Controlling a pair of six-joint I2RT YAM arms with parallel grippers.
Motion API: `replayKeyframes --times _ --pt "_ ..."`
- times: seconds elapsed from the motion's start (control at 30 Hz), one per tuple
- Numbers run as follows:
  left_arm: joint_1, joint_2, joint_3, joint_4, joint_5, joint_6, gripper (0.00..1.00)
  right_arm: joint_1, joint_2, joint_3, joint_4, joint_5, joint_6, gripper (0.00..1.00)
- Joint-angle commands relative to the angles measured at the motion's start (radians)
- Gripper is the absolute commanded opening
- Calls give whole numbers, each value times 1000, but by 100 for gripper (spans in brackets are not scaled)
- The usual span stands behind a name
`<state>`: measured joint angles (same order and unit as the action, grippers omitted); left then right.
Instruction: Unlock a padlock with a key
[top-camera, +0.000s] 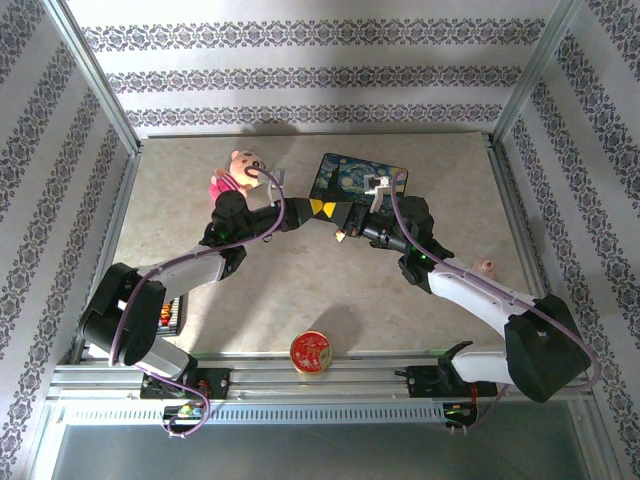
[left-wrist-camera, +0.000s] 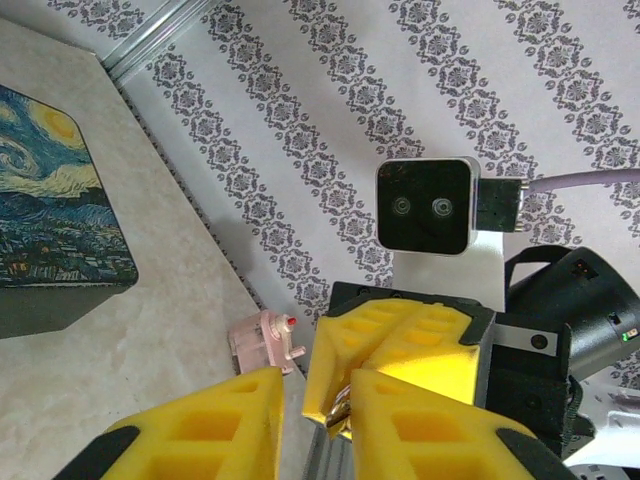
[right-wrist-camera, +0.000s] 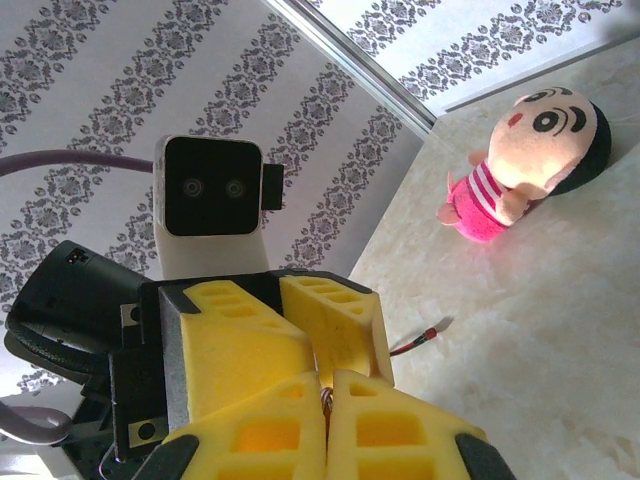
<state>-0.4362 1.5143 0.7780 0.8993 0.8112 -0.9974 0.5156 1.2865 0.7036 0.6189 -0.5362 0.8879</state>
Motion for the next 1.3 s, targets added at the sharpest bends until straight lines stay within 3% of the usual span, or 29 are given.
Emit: replayKeyframes --times 0.0,0.17,0.33,0.4,0.43,0.53,0.63,0.77,1.07,1.27 --pt "7 5 -8 83 6 -14 20 14 7 13 45 -8 2 0" --pt "5 0 -8 79 4 -6 14 14 8 11 47 -10 6 0" --pt "6 -17 -4 38 6 20 0 14 4 8 46 -5 6 0" --pt "6 -34 1 0 8 47 0 11 0 7 44 -2 4 10" --pt "5 -47 7 -39 12 72 0 8 -2 5 40 2 4 19" --pt "5 -110 51 -255 9 220 0 -9 -22 -2 20 7 -3 31" --pt "6 -184 130 -592 -29 447 0 -26 -64 -17 -8 8 -30 35" --pt "6 -233 223 -876 -44 660 0 -34 -135 -35 -44 -11 -105 38" --pt "2 -244 370 -1124 103 871 0 -28 -214 -25 -51 -189 -199 39" --pt "1 -269 388 -1144 182 915 0 20 -177 15 -46 -286 -227 42"
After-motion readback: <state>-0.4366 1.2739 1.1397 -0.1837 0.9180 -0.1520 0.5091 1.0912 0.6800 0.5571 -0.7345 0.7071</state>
